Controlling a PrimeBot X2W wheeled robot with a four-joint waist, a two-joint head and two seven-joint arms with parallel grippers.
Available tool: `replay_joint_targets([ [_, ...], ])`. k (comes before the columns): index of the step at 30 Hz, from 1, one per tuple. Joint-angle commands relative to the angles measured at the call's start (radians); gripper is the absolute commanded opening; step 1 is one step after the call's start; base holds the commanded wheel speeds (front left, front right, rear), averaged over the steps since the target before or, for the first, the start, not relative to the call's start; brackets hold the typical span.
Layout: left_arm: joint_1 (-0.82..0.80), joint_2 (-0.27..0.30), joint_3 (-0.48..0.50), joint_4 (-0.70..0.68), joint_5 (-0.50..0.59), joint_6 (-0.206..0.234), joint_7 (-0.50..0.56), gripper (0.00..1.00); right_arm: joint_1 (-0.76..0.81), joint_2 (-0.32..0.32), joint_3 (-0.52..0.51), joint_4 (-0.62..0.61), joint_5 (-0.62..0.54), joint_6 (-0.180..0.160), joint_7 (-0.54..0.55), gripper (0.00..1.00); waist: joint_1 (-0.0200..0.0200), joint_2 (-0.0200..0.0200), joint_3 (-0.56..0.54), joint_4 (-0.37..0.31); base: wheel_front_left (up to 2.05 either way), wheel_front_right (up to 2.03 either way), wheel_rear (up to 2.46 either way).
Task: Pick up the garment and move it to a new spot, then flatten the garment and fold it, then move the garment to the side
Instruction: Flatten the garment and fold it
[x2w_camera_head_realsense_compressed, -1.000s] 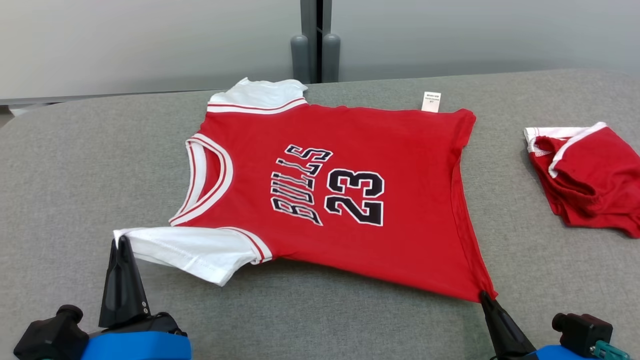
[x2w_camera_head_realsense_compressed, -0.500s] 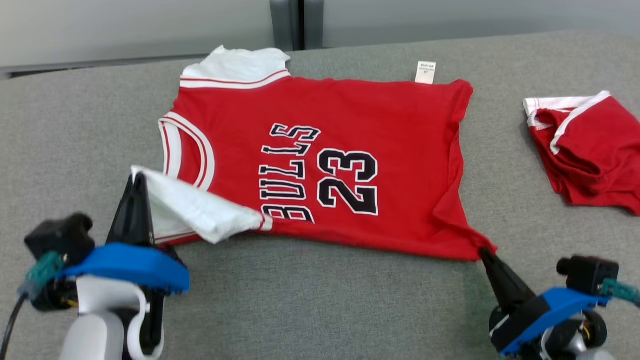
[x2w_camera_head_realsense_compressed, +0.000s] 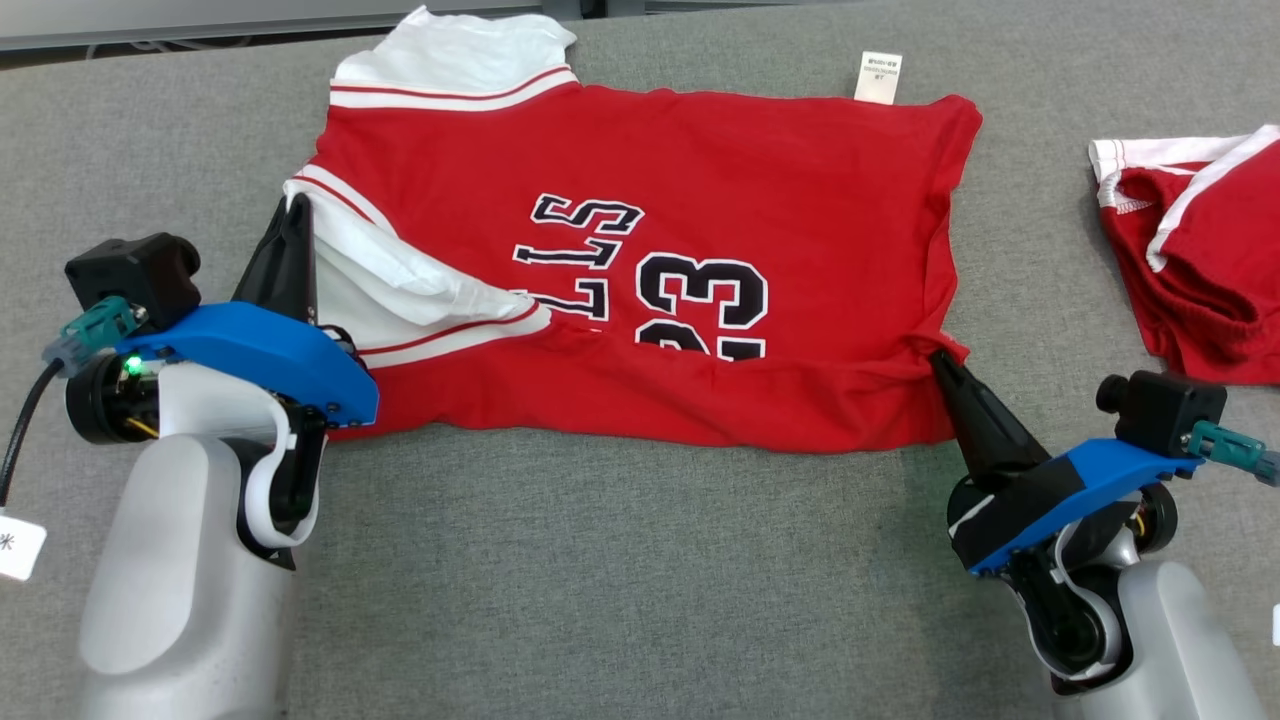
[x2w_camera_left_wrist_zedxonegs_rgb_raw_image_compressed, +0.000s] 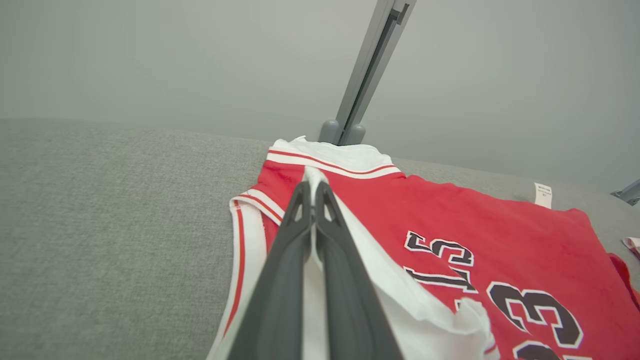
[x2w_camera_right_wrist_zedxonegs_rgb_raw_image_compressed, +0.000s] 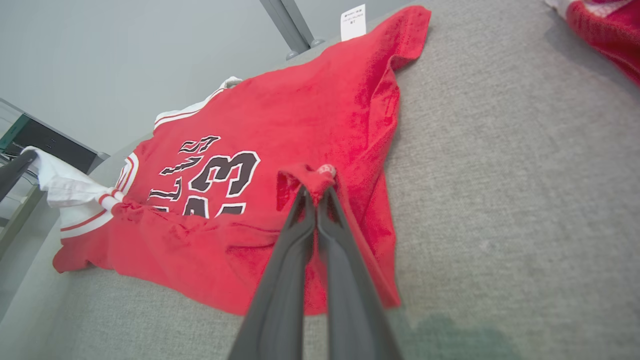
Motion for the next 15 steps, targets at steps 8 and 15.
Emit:
replay_joint_targets([
  [8, -0.024, 0.005, -0.028, 0.073, 0.049, -0.01, -0.156, 1.0, -0.031, -0.058, 0.055, 0.045, -0.084, 0.0, -0.23, 1.0, -0.0003, -0.0002, 0.007, 0.002, 0.0, 0.0, 0.0],
  [15, 0.082, 0.008, -0.033, 0.019, 0.141, 0.071, -0.345, 1.0, 0.031, -0.103, 0.023, -0.002, -0.26, 0.0, -0.44, 1.0, -0.0003, -0.0002, -0.024, 0.0, 0.0, 0.0, 0.0],
])
